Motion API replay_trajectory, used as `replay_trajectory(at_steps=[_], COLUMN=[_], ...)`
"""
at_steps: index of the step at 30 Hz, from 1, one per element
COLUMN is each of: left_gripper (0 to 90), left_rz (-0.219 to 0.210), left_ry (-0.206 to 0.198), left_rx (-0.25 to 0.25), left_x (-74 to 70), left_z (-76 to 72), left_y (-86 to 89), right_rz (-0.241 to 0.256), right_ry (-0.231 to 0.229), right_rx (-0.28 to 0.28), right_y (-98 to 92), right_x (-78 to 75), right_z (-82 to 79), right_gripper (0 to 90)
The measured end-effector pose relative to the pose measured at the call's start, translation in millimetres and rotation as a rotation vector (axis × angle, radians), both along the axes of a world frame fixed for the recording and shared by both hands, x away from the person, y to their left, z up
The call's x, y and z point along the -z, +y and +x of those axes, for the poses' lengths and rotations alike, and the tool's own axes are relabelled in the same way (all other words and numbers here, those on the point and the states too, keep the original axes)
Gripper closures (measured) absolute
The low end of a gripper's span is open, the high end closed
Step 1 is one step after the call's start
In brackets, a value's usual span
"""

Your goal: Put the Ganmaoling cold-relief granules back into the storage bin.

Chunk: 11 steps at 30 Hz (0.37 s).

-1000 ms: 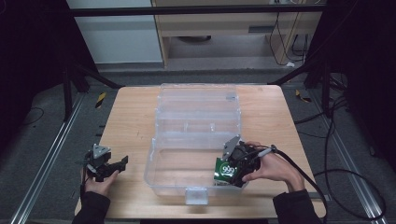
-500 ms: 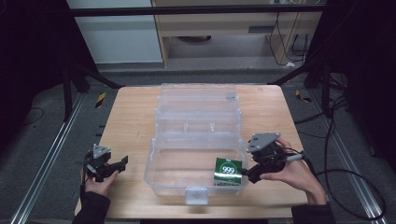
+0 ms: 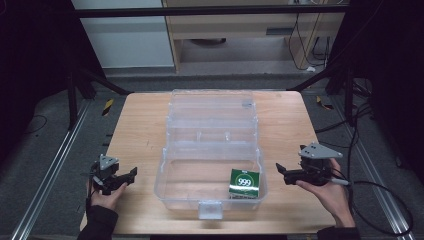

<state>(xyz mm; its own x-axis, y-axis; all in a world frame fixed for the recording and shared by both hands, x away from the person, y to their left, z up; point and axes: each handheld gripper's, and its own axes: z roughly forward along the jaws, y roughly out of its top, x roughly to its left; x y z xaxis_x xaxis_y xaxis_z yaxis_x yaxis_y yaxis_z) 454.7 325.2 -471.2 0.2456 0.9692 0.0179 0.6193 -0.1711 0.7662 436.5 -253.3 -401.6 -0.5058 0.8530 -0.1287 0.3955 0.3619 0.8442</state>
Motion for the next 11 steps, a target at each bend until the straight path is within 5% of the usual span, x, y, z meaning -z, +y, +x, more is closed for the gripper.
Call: replay_trajectory(at_steps=[11], left_gripper=[27.9], left_rz=[0.004], left_ry=[0.001], left_rx=[-0.003], left_x=[1.9], left_z=[1.2], left_y=[1.8], right_rz=[0.103], right_ry=[0.024], right_rx=[0.287], right_y=[-30.0], right_x=[50.9], right_z=[13.6], right_gripper=[2.4])
